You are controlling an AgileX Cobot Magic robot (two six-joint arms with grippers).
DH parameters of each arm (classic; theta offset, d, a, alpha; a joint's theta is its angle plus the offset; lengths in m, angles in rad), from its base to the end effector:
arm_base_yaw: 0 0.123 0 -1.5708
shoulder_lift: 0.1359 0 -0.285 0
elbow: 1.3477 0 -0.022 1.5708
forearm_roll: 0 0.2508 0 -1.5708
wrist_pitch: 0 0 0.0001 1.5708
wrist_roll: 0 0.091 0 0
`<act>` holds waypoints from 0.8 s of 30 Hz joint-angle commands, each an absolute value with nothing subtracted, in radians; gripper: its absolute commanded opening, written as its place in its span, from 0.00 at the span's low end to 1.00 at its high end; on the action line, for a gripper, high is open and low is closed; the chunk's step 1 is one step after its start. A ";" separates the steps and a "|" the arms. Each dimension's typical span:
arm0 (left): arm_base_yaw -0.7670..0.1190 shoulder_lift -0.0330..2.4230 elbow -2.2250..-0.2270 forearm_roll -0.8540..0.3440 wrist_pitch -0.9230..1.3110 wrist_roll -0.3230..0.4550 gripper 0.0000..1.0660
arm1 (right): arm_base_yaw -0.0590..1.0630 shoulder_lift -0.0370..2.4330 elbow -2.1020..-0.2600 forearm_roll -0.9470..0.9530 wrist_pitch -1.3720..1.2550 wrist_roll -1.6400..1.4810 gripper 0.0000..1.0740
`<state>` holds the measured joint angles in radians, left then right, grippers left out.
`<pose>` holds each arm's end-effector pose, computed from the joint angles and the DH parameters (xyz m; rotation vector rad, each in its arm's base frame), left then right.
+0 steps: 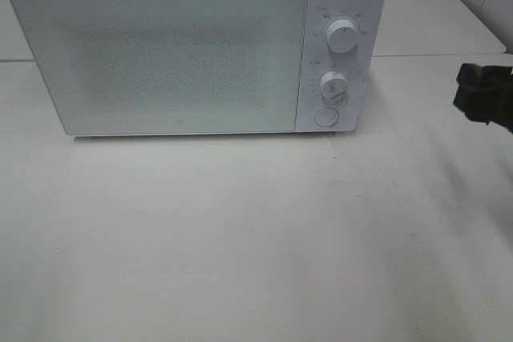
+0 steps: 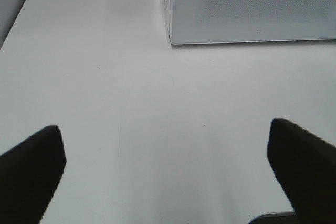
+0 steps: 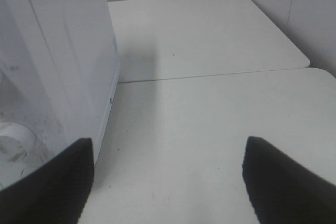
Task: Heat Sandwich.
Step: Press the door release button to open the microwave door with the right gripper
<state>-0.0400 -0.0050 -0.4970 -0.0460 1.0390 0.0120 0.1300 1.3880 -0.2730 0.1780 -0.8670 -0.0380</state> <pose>-0.0046 -0.0034 0.2783 0.0541 2.0198 -0.0726 0.2236 0.0169 0.1891 0.0541 1.7372 0.0350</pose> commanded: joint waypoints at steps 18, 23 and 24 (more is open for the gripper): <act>-0.037 -0.028 -0.493 -0.052 1.027 0.014 0.98 | 0.634 1.743 -0.370 0.656 -1.093 -0.160 0.71; -0.037 -0.028 -0.493 -0.052 1.027 0.014 0.98 | 0.702 1.787 -0.407 0.708 -1.084 -0.160 0.71; -0.037 -0.028 -0.493 -0.052 1.027 0.014 0.98 | 0.702 1.787 -0.407 0.708 -1.084 -0.160 0.71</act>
<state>-0.0400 -0.0050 -0.4970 -0.0460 1.0390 0.0120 0.6950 1.7890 -0.3990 0.6960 -1.0780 -0.1520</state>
